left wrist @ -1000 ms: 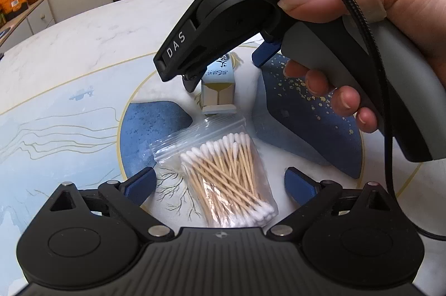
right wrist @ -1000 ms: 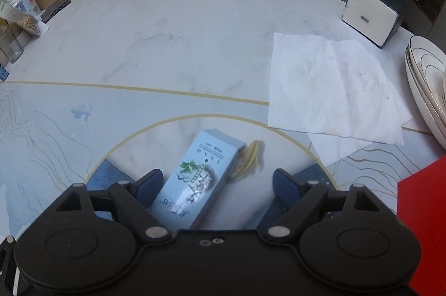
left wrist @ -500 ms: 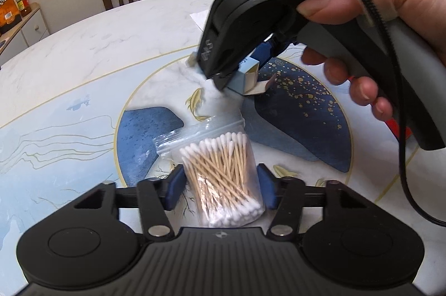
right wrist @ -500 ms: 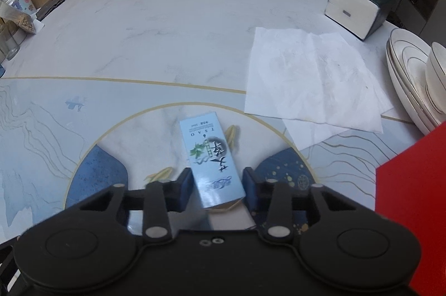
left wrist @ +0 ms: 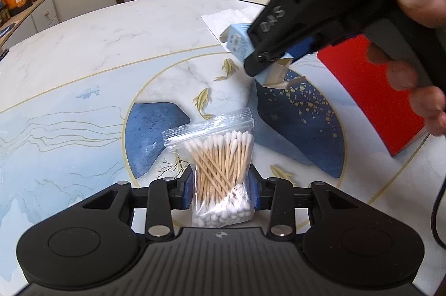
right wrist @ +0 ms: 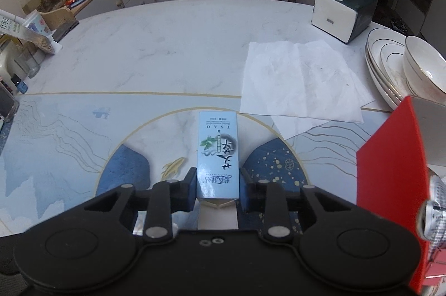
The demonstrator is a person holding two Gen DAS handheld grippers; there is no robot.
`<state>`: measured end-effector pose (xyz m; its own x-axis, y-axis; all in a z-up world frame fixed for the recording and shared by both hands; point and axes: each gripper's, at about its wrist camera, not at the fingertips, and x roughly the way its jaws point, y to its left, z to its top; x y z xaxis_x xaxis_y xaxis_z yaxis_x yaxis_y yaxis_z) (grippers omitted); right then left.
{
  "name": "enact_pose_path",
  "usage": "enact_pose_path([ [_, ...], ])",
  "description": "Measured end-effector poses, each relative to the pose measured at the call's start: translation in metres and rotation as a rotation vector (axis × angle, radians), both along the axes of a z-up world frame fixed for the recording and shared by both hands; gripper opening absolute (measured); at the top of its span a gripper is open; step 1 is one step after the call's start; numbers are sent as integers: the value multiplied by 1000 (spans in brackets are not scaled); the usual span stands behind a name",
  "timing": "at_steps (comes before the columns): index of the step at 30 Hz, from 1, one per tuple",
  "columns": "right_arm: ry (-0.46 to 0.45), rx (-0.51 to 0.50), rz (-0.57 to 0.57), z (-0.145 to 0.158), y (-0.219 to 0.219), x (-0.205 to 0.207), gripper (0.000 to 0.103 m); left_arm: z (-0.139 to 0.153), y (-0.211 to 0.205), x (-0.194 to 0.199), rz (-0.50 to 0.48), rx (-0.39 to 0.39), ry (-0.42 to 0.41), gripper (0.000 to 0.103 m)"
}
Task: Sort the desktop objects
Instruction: 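Close the left gripper on the cotton swab bag while the right grasps the blue-white box, then carry the cotton swab bag and blue-white box with both tools into the red box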
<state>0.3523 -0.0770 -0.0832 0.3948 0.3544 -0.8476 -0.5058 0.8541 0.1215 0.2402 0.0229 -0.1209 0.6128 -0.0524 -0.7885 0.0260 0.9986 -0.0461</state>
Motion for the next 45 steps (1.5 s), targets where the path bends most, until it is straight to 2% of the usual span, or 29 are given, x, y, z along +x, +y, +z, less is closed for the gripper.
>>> enact_pose_path([
  [19, -20, 122, -43, 53, -79, -30, 29, 41, -17, -17, 40, -22, -59, 37],
  [33, -26, 125, -94, 58, -147, -42, 29, 66, -59, -16, -22, -31, -82, 37],
  [37, -16, 166, -115, 59, -166, -39, 29, 70, -73, -12, -45, -26, -84, 37],
  [45, -30, 210, -76, 65, -176, -39, 28, 76, -91, -1, -56, -22, -91, 37],
])
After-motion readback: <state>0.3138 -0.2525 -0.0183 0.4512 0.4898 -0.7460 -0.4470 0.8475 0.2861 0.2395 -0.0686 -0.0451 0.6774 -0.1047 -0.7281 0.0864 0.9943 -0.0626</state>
